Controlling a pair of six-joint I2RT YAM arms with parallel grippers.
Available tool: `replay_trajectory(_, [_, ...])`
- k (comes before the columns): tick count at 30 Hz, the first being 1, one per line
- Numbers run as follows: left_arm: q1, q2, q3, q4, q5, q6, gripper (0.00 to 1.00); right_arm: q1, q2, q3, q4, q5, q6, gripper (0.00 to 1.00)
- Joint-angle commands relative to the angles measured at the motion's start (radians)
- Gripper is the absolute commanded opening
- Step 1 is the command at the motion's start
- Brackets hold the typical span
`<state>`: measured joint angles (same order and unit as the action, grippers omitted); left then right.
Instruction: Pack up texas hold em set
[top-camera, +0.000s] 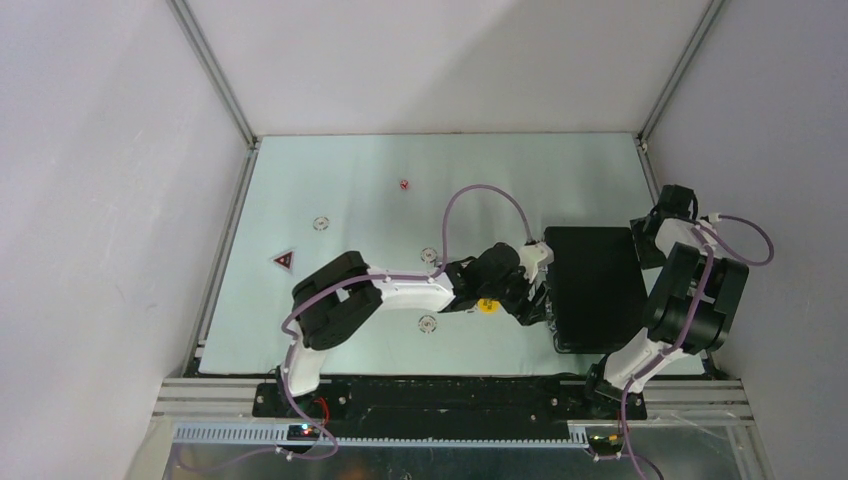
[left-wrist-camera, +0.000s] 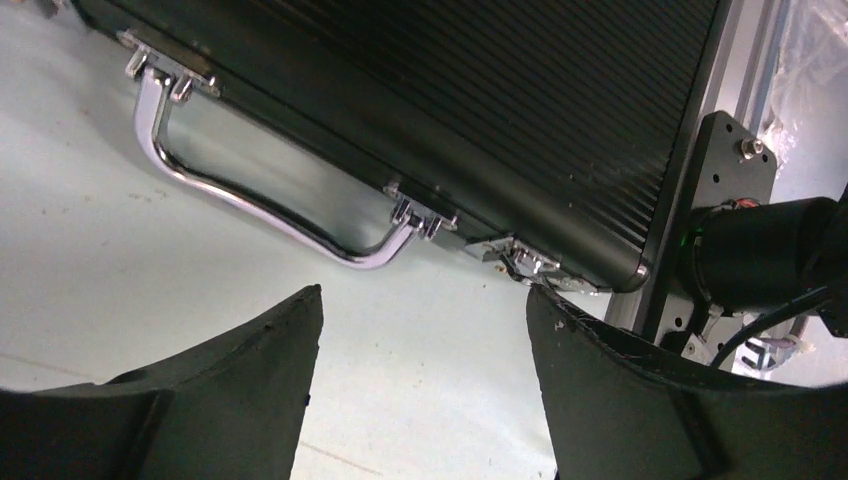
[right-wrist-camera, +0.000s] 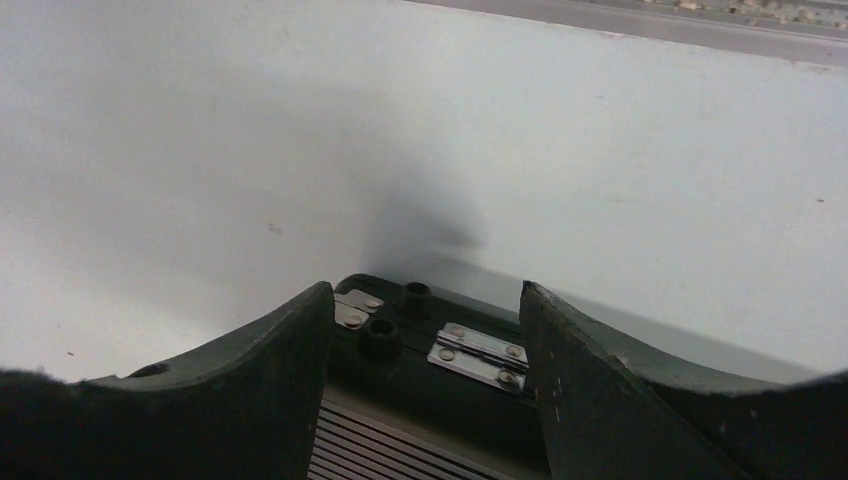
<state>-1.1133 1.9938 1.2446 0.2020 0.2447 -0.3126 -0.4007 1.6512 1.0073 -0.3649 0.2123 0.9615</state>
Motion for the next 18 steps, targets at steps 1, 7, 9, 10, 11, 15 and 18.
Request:
replay_trajectory(1, [-0.004,0.032,0.068,0.036,0.013,0.010,0.80,0.094,0.055,0.040,-0.032,-0.148,-0.033,0.72])
replay_trajectory(7, [0.004,0.078,0.112,0.021,0.031,-0.013,0.79,0.180,0.133,0.105,-0.043,-0.190,-0.035,0.72])
replay_trajectory(9, [0.007,0.091,0.119,0.021,0.038,-0.020,0.79,0.203,0.149,0.118,-0.043,-0.198,-0.035,0.72])
replay_trajectory(10, [0.009,0.099,0.121,0.020,0.040,-0.023,0.79,0.211,0.156,0.125,-0.042,-0.199,-0.035,0.72])
replay_trajectory(11, [0.012,0.102,0.122,0.020,0.042,-0.025,0.79,0.224,0.160,0.129,-0.042,-0.200,-0.034,0.72])
replay_trajectory(15, [0.022,0.115,0.116,0.020,0.048,-0.038,0.78,0.260,0.177,0.154,-0.042,-0.236,-0.042,0.72])
replay_trajectory(18, [0.031,0.117,0.109,0.020,0.045,-0.043,0.78,0.292,0.196,0.182,-0.049,-0.257,-0.057,0.71])
